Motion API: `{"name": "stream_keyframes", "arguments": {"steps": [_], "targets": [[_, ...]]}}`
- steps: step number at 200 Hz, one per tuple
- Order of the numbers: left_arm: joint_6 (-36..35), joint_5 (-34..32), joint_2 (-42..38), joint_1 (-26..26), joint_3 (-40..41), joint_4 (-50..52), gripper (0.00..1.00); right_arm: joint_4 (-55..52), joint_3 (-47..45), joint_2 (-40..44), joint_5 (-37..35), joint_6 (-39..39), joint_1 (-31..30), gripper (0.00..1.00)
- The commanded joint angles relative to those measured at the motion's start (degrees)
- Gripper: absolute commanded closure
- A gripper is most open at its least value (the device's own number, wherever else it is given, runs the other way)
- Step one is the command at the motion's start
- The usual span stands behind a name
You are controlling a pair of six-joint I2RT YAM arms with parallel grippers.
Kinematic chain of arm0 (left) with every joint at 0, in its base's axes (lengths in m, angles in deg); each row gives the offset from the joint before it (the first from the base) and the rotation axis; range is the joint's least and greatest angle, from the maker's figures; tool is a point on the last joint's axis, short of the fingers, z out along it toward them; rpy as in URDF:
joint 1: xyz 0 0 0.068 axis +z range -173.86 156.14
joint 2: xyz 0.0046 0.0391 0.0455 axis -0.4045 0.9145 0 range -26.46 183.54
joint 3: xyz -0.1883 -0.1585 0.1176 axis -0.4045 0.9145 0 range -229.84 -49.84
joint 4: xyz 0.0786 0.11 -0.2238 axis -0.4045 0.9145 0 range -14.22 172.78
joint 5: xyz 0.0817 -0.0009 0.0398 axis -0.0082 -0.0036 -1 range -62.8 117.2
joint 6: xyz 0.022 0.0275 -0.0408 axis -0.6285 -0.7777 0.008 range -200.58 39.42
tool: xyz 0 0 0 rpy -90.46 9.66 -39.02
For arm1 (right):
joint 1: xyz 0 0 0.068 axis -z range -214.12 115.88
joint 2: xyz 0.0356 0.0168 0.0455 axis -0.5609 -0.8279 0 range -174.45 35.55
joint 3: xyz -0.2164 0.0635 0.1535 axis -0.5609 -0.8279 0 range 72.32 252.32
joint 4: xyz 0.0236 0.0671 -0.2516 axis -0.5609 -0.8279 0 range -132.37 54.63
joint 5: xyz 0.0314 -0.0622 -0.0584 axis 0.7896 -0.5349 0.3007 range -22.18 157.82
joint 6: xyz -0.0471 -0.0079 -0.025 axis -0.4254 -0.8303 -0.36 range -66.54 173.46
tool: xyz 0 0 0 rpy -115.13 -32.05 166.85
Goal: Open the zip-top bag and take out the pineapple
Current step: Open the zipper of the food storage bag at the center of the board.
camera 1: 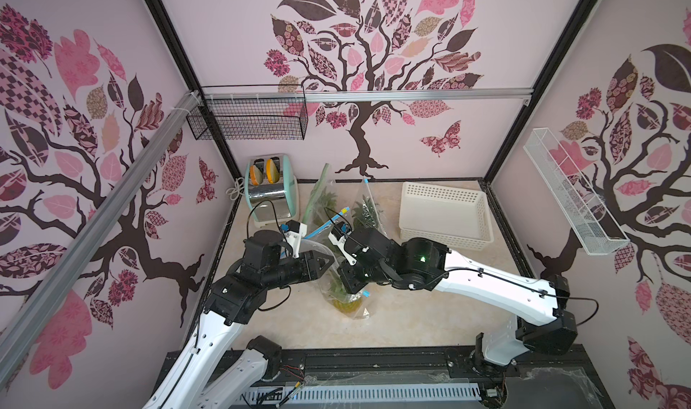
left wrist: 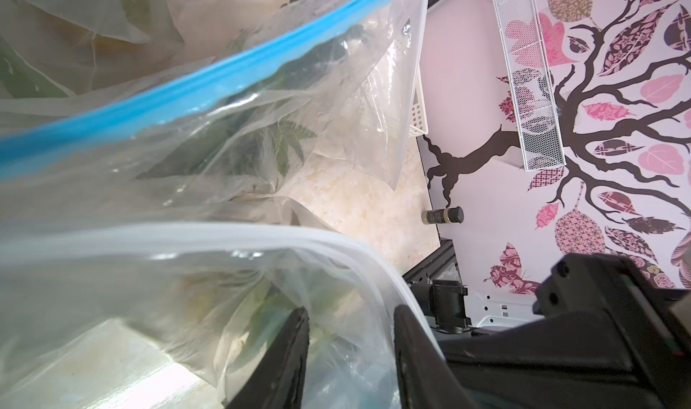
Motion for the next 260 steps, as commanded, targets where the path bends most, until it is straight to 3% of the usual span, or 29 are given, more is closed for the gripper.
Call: {"name": "stream_keyframes", "arguments": {"steps": [1,23,60,117,176,260], "targets": [[-0.91,-0.71,0.13,-0.46,-1.38,-1.32,0.62,-1.47,2.45,-0.12,-2.0,-0.61,-0.47,1.0],[-0.82,-0.72,0.21,-0.52,-1.08,-1.81,0.67,-1.35,2.63,0.19,-2.13,-0.77,-0.64,1.0],[-0.3,-0.01,0.33,-0.56,-1.16,-3.57,1.0,-1.65,2.64,1.25,-3.39,-0.36,-0.8,1.0],[0.77,3.66,1.14,-1.0,-3.03,-5.98,1.0,-5.25,2.06,5.8,-7.88,3.58,-0.86,1.0],[-2.86,9.49,4.69,-1.35,-8.92,-2.23,1.0,-13.7,2.81,11.24,-14.73,8.32,-0.86,1.0],[-4.72,12.77,8.91,-1.81,-9.97,-5.19,1.0,-22.2,3.69,16.66,-22.41,10.84,-0.8,1.0]]}}
